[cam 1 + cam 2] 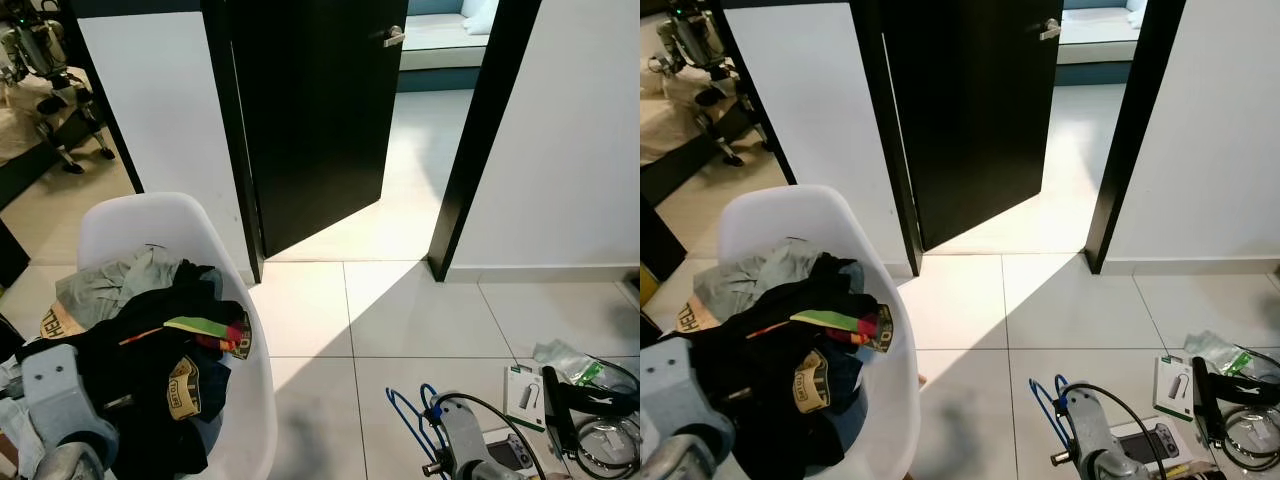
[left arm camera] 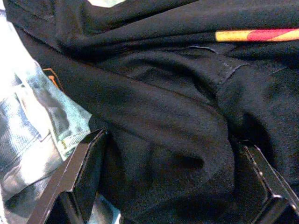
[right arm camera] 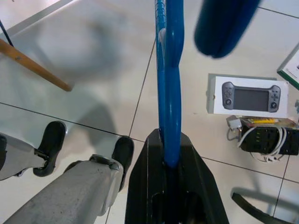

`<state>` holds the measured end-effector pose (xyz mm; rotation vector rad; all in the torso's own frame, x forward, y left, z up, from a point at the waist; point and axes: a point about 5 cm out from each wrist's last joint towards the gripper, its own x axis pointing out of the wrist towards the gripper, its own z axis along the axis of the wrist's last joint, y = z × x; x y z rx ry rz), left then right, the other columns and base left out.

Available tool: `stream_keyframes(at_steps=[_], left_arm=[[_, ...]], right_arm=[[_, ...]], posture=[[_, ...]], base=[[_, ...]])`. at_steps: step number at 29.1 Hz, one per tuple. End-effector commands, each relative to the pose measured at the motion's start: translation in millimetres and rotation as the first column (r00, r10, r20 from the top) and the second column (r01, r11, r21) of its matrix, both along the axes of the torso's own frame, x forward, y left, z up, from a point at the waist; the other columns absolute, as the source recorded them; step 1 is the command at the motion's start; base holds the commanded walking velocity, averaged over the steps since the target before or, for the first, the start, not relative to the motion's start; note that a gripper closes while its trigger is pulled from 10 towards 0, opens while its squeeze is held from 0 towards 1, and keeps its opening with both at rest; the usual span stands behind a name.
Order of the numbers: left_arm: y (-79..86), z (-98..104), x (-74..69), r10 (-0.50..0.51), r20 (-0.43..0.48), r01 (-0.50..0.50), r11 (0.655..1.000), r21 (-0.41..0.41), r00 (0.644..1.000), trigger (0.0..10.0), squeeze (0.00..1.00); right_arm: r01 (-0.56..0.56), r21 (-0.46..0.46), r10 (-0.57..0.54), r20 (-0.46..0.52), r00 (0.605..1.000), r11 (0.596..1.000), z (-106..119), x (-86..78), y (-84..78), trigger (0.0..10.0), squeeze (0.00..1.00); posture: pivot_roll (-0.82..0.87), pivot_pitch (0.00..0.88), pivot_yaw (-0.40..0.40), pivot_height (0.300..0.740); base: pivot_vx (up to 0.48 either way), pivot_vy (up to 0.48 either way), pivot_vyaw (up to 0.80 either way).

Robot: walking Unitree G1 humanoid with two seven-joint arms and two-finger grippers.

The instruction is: Hang hanger

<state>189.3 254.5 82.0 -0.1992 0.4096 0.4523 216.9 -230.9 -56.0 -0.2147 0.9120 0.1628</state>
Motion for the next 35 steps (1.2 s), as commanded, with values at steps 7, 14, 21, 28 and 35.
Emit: stream_keyframes(at_steps=[7,14,21,28,35], left_arm=[[1.8,-7,-0.1,0.004,-0.02,-0.004,1.0,-0.004,1.0,0.0,0.0],[4.9,-3,1.4,0.011,0.0,-0.011,1.0,0.015,1.0,0.0,0.0],[20.1,20,6.4,0.054,0.06,-0.061,0.99,0.129,0.997,0.0,0.0],[41.8,49,5.6,0.144,0.147,-0.172,0.964,0.204,0.979,0.0,0.0],[46.3,98,28.8,0.08,0.345,-0.153,0.97,0.19,0.935,0.0,0.0]], right_arm=[[-0.013,-0.002,0.013,-0.005,1.0,1.0,-1,0.3,4.0,10.0,0.0],[-0.012,-0.005,0.012,-0.003,1.0,1.0,-1,0.7,4.0,10.0,0.0],[-0.014,-0.011,0.014,-0.002,1.0,1.0,-1,1.1,3.8,10.0,0.0],[-0.014,-0.014,0.014,-0.002,1.0,1.0,0,1.1,3.5,10.0,0.0],[-0.017,-0.016,0.017,-0.003,1.0,1.0,0,1.4,3.4,10.0,0.0]], posture=[[0.04,0.0,0.038,0.74],[0.05,0.0,0.038,0.74],[0.05,0.0,0.04,0.74],[0.05,0.0,0.034,0.74],[0.05,0.0,0.03,0.74]], base=[[0.0,0.0,0.0],[0.0,0.0,0.0],[0.0,0.0,0.0],[0.0,0.0,0.0],[0.0,0.0,0.0]])
